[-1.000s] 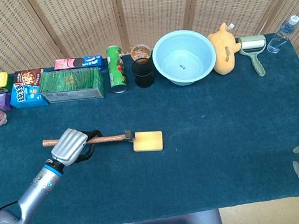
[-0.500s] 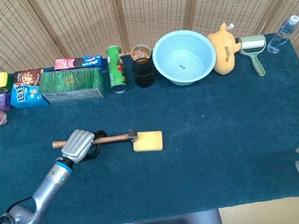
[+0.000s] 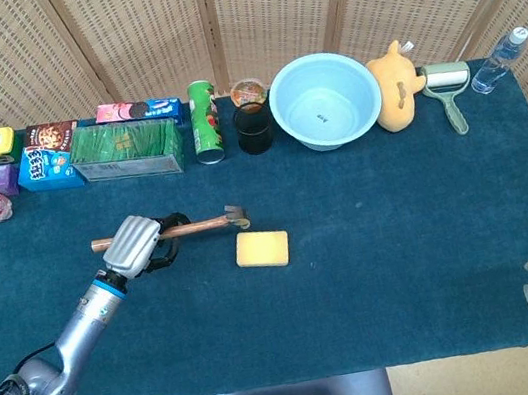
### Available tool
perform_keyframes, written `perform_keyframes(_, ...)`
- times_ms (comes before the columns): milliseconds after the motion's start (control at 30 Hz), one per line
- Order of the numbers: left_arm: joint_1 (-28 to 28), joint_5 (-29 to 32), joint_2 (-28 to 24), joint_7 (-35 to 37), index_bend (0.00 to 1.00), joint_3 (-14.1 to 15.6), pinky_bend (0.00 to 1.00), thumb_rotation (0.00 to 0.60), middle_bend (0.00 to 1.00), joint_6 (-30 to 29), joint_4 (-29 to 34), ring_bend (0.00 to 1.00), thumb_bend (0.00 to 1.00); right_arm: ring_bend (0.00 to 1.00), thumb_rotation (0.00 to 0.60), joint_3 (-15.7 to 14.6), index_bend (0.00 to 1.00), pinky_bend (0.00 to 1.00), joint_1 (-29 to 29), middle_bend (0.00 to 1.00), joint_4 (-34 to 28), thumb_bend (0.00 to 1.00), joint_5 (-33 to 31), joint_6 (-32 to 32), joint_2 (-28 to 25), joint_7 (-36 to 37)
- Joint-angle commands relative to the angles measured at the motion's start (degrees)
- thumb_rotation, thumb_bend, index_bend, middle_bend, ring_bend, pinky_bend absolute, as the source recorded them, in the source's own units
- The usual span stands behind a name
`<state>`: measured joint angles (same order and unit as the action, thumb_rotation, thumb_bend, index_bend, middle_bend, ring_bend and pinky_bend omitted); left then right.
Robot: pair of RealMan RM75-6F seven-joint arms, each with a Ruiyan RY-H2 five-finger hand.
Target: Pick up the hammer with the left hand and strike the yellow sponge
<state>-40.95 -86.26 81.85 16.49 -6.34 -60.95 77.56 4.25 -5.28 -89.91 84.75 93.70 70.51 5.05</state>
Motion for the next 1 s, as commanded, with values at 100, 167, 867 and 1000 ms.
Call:
perform_keyframes(100, -0.6, 0.22, 0.78, -0.31, 0.51, 0.75, 0.68, 0.6, 0.64, 2.11, -0.04, 0.64, 0.63, 0.41, 0.6, 0.03, 0.44, 0.34, -0.09, 0.43, 0.23, 0.38, -0.12, -0.04, 0.08, 0.29)
perform_keyframes(167, -0.95, 0.59, 1.55, -0.57, 0.51, 1.0, 0.68, 0.6, 0.64, 3.21, -0.56, 0.64, 0.63, 0.41, 0.6, 0.03, 0.44, 0.34, -0.22, 0.43, 0.34, 0.38, -0.12, 0.1, 0.1, 0.43)
perform_keyframes(867, -0.74, 0.86, 5.19, 1.21, 0.51, 0.35, 0.68, 0.6, 0.64, 1.45, -4.13, 0.64, 0.63, 0.41, 0.6, -0.07, 0.44, 0.34, -1.13, 0.43, 1.21, 0.38, 0.0, 0.84, 0.51, 1.6)
perform_keyframes(1000, 0.88, 0.13, 2.75, 2.39, 0.51, 1.45, 0.68, 0.6, 0.64, -0.27, -2.88, 0.64, 0.63, 0.41, 0.6, -0.02, 0.44, 0.34, -0.81, 0.43, 1.15, 0.38, 0.09, 0.32, 0.55, 1.45)
